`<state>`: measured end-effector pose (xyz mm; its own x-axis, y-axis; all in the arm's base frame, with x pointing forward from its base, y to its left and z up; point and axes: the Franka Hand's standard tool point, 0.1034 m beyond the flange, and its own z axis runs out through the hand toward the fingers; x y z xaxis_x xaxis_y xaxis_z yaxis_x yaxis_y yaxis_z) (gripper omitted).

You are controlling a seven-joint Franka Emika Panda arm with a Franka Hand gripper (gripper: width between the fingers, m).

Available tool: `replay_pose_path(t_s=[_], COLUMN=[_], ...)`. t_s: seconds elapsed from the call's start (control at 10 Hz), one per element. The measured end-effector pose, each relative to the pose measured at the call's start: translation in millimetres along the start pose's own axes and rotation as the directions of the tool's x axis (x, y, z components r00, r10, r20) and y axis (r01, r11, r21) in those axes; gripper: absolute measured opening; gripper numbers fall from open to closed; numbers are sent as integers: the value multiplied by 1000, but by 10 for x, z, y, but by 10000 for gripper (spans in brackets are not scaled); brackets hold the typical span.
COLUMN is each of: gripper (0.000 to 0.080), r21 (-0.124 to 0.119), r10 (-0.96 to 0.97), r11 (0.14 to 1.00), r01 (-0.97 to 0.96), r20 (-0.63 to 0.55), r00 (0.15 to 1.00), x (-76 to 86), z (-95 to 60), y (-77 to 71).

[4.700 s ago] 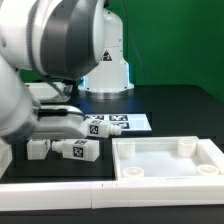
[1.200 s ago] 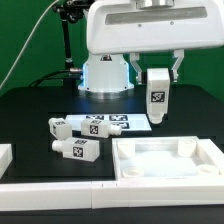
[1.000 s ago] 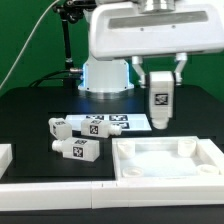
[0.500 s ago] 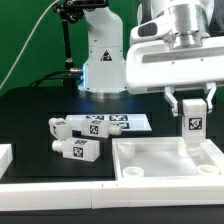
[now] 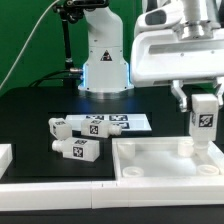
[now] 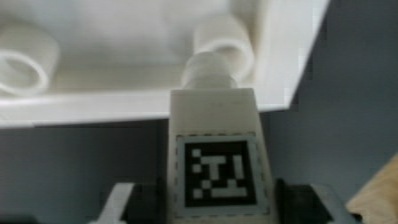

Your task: Assemble one leg

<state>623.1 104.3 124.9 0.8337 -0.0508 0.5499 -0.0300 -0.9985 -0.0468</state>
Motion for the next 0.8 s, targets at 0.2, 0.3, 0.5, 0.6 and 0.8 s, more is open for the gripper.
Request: replay_pose_path(t_s=[0.2, 0.3, 0.5, 0.6, 0.8], gripper=[284, 284, 284, 284, 284], r21=[1, 1, 1, 1, -5], r10=[-2, -2, -3, -7, -12], r11=[1000, 1000, 1000, 1000, 1000], r01=[2, 2, 3, 7, 12], r20=[-7, -6, -6, -3, 2], r00=[1000, 1000, 1000, 1000, 1000], x=[11, 11, 8, -2, -21], z=[4, 4, 10, 42, 104], y=[-10, -8, -11, -28, 2])
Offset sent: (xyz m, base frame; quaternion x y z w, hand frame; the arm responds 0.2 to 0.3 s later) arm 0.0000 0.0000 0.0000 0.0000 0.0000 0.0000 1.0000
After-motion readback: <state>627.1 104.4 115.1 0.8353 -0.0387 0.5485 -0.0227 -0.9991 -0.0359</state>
